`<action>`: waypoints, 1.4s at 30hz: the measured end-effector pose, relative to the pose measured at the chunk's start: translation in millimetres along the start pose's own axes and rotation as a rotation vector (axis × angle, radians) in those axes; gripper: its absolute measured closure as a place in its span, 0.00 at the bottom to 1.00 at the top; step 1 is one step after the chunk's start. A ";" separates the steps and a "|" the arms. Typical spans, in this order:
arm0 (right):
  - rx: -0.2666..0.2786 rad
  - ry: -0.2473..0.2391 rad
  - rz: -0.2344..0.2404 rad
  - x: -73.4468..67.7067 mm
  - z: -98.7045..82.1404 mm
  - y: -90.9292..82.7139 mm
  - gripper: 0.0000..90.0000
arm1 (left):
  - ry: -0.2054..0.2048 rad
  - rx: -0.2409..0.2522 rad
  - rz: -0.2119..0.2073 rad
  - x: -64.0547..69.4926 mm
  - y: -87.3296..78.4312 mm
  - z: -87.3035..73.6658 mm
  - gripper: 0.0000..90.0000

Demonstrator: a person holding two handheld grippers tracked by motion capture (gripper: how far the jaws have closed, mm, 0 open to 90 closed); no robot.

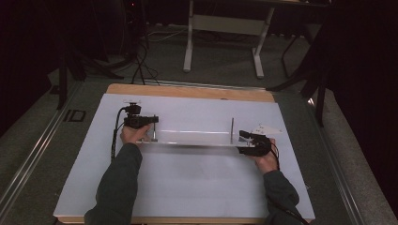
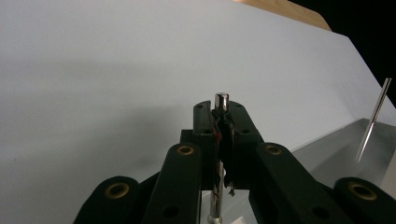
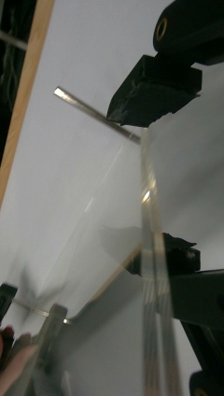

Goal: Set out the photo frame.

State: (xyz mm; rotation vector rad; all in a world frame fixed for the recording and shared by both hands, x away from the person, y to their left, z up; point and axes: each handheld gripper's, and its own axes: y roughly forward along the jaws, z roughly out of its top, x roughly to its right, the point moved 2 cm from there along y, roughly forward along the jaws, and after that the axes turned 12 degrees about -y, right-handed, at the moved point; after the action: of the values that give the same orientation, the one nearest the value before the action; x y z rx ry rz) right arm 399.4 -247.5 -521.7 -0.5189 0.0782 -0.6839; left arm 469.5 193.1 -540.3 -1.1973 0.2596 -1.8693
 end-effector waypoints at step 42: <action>0.059 -0.049 0.053 -4.1 5.4 2.3 0.43 | 0.012 -0.012 0.010 -4.2 2.6 -3.8 0.76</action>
State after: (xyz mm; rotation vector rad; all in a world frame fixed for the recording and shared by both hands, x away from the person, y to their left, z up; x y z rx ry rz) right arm 398.8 -241.1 -518.5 -0.4754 0.0259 -0.6196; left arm 468.5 193.7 -546.4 -1.1916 0.2831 -1.8694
